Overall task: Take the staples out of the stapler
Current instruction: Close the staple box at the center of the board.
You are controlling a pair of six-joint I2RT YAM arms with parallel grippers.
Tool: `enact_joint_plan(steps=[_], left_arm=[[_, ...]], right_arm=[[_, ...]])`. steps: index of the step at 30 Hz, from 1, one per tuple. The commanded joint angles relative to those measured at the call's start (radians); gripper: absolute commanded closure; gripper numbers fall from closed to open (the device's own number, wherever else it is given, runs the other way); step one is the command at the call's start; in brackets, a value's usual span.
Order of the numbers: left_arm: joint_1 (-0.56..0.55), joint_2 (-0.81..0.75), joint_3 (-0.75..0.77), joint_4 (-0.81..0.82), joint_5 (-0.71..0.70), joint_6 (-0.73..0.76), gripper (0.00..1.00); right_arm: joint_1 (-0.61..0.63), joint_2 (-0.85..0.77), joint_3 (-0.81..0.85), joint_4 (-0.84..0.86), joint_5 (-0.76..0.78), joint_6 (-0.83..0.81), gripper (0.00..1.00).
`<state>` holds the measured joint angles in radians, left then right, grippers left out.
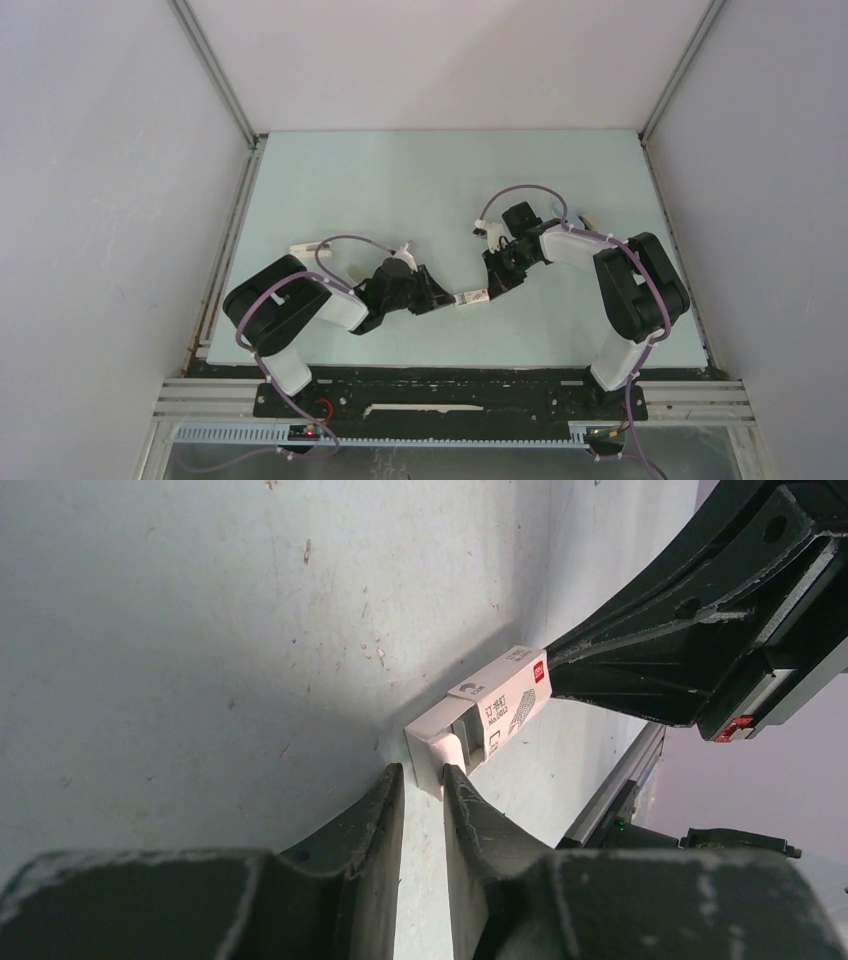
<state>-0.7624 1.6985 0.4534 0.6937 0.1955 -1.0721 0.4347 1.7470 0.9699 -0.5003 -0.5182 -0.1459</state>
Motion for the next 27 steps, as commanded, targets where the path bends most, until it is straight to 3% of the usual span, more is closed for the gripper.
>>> enact_joint_plan(steps=[1, 27], left_arm=[[0.005, 0.021, 0.045, 0.008, 0.016, 0.025, 0.75], [0.005, 0.012, 0.059, -0.008, 0.026, 0.042, 0.82]], right_arm=[[0.016, 0.017, 0.026, -0.003, 0.02, 0.006, 0.94], [0.09, 0.036, 0.06, -0.009, 0.056, 0.002, 0.94]])
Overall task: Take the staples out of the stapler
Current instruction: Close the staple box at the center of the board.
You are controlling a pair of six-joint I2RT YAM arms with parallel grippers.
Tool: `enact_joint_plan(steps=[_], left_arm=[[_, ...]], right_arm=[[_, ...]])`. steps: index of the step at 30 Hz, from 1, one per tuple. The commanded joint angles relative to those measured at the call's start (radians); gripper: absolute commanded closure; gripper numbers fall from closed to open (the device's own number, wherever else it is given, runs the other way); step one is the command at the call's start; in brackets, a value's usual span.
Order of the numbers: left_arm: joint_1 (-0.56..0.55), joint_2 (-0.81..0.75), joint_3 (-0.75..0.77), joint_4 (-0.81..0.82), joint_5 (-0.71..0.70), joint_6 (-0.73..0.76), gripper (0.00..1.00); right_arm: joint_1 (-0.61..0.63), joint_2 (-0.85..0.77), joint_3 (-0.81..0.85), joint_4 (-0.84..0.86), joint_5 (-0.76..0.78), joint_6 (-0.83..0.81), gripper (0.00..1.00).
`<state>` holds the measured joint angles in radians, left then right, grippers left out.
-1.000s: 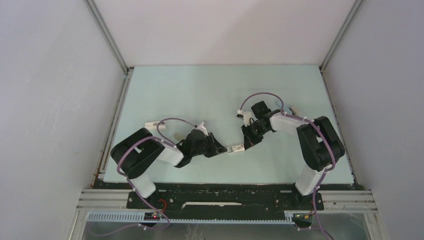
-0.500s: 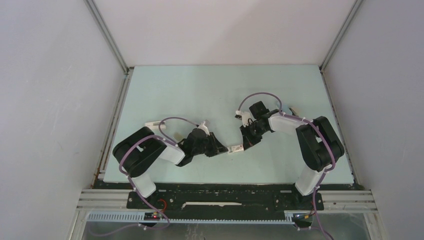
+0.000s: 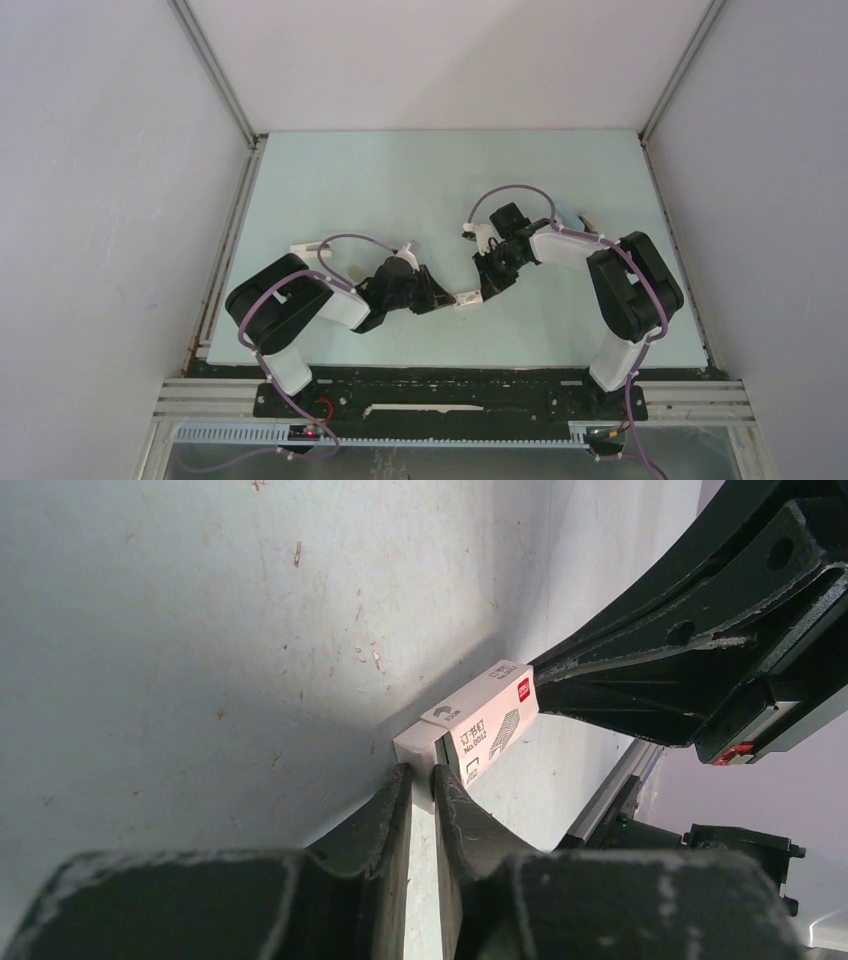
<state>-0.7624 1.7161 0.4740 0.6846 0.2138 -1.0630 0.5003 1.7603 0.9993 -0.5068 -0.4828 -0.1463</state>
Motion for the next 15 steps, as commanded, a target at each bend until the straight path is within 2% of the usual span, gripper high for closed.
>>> enact_joint_plan(steps=[1, 15], left_arm=[[0.006, -0.006, 0.038, 0.005, 0.009, 0.034, 0.82], [0.007, -0.02, 0.009, 0.096, 0.027, 0.035, 0.81]], right_arm=[[0.03, 0.024, 0.032, -0.004, 0.023, 0.002, 0.94], [0.053, 0.06, 0.061, -0.024, 0.065, 0.0, 0.94]])
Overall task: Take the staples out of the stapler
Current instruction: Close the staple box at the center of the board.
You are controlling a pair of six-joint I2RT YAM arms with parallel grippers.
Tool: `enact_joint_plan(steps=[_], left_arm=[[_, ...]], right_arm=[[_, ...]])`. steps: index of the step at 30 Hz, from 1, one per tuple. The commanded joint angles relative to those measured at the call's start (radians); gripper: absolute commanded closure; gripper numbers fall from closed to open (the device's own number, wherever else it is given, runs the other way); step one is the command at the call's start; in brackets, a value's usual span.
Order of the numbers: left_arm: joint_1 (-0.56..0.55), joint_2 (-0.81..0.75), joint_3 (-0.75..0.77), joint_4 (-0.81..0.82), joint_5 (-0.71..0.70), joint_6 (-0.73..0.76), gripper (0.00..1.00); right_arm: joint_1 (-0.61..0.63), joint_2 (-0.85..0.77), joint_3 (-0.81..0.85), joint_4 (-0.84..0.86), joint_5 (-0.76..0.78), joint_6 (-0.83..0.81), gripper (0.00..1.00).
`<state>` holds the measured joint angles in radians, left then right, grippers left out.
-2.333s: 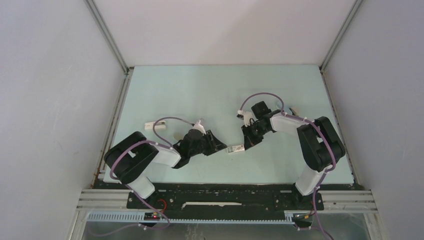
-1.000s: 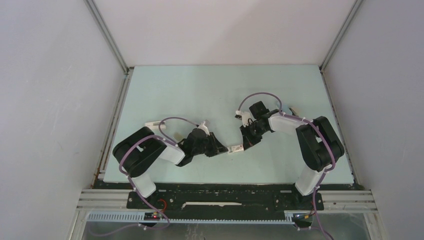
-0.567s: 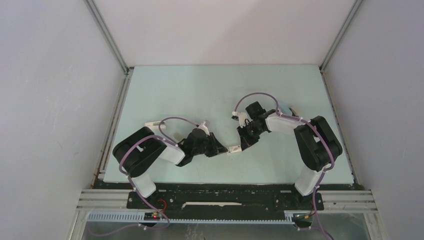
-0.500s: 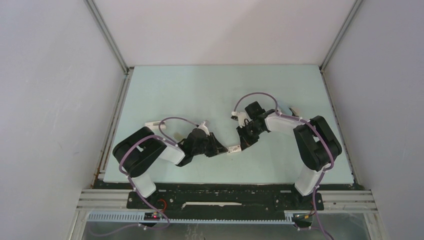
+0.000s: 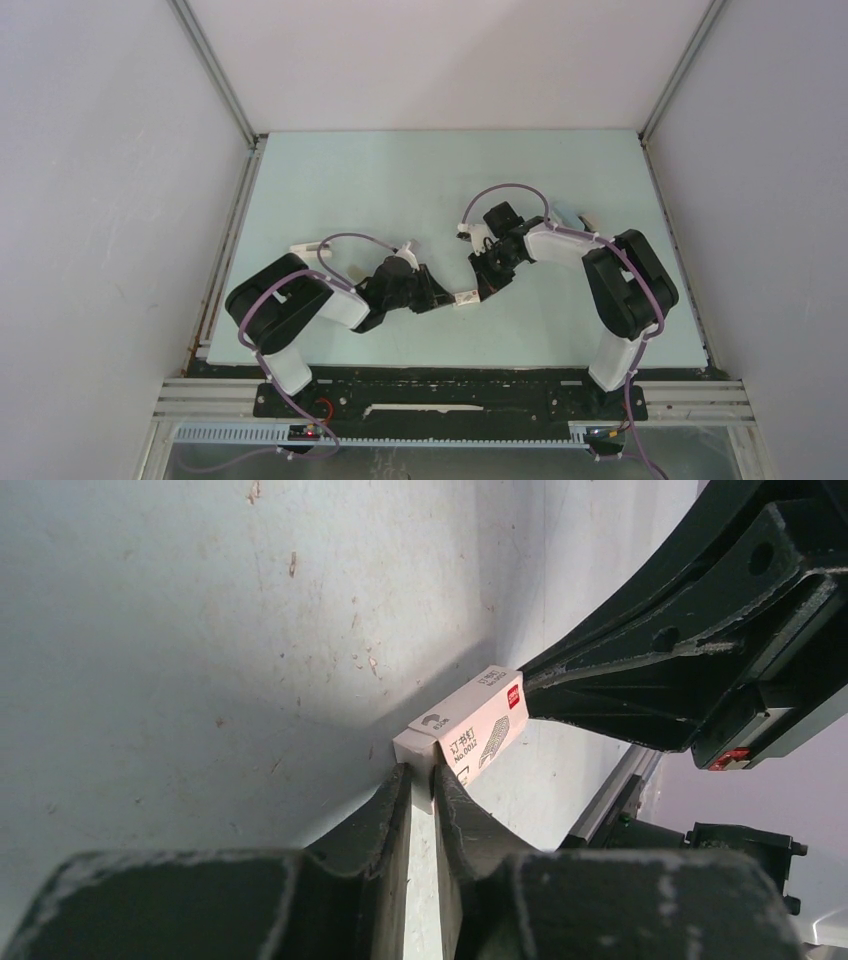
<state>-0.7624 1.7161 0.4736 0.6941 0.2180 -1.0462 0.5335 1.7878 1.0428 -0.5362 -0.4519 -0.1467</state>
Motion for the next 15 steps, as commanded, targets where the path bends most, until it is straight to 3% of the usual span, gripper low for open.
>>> enact_joint_plan(steps=[1, 15], left_arm=[[0.007, -0.02, 0.008, 0.091, 0.025, 0.017, 0.81], [0.021, -0.035, -0.034, 0.12, 0.022, -0.006, 0.8]], right_arm=[[0.02, 0.033, 0.017, 0.004, 0.035, -0.001, 0.94], [0.016, 0.037, 0.017, 0.004, 0.051, -0.002, 0.94]])
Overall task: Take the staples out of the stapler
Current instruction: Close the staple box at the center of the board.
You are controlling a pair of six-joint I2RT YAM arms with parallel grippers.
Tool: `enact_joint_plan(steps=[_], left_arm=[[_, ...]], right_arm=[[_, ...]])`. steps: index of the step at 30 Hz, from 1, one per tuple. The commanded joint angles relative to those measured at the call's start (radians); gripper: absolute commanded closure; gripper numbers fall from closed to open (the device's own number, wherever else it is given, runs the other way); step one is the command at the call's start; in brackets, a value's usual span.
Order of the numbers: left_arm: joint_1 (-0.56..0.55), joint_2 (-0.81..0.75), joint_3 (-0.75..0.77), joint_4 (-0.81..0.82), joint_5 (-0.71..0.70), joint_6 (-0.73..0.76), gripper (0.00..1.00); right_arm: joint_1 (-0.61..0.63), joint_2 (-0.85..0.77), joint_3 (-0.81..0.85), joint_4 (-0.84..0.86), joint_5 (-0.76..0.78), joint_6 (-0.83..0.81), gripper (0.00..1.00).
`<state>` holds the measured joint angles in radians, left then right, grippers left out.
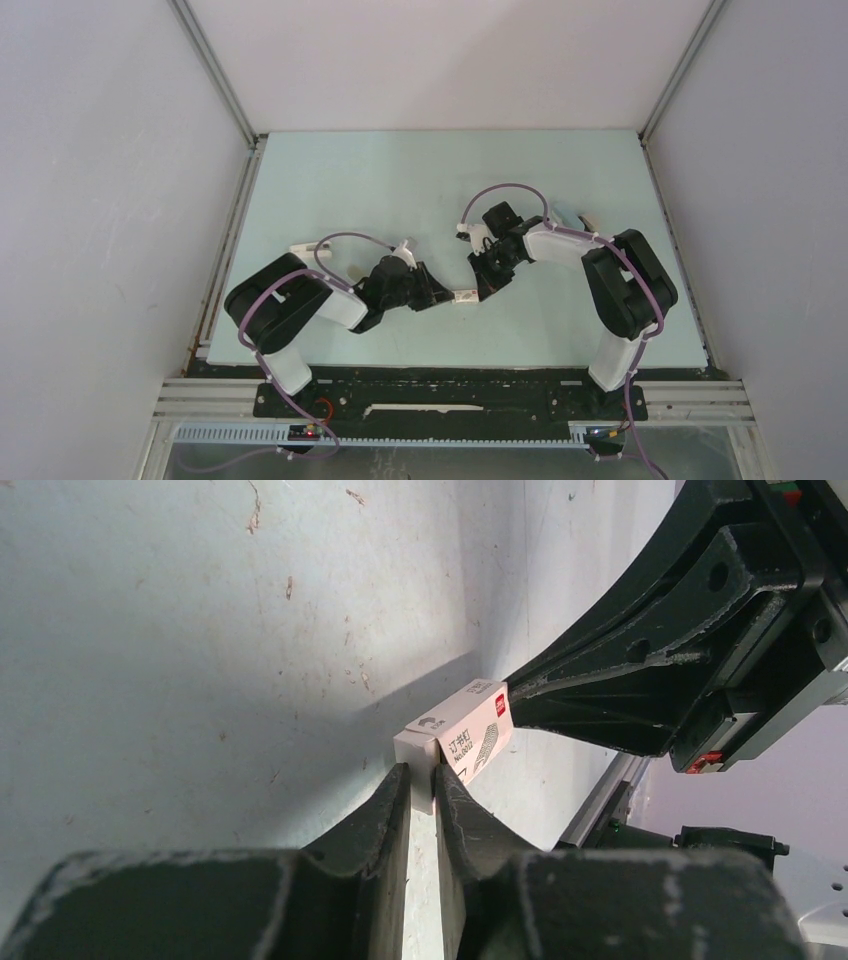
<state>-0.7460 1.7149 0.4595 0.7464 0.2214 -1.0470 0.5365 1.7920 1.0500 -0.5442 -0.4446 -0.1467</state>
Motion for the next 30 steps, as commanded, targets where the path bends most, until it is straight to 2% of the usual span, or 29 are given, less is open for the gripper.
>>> enact_joint_plan(steps=[1, 23, 30], left_arm=[[0.006, -0.033, -0.021, 0.067, 0.02, -0.009, 0.8], [0.011, -0.127, -0.065, -0.016, -0.021, 0.003, 0.8], [0.01, -0.157, -0.023, -0.196, -0.058, 0.046, 0.93]], right_arm=[[0.013, 0.032, 0.01, 0.013, 0.045, -0.001, 0.94], [0.012, 0.032, 0.01, 0.011, 0.047, 0.0, 0.94], [0.015, 0.034, 0.01, 0.014, 0.047, 0.0, 0.94]])
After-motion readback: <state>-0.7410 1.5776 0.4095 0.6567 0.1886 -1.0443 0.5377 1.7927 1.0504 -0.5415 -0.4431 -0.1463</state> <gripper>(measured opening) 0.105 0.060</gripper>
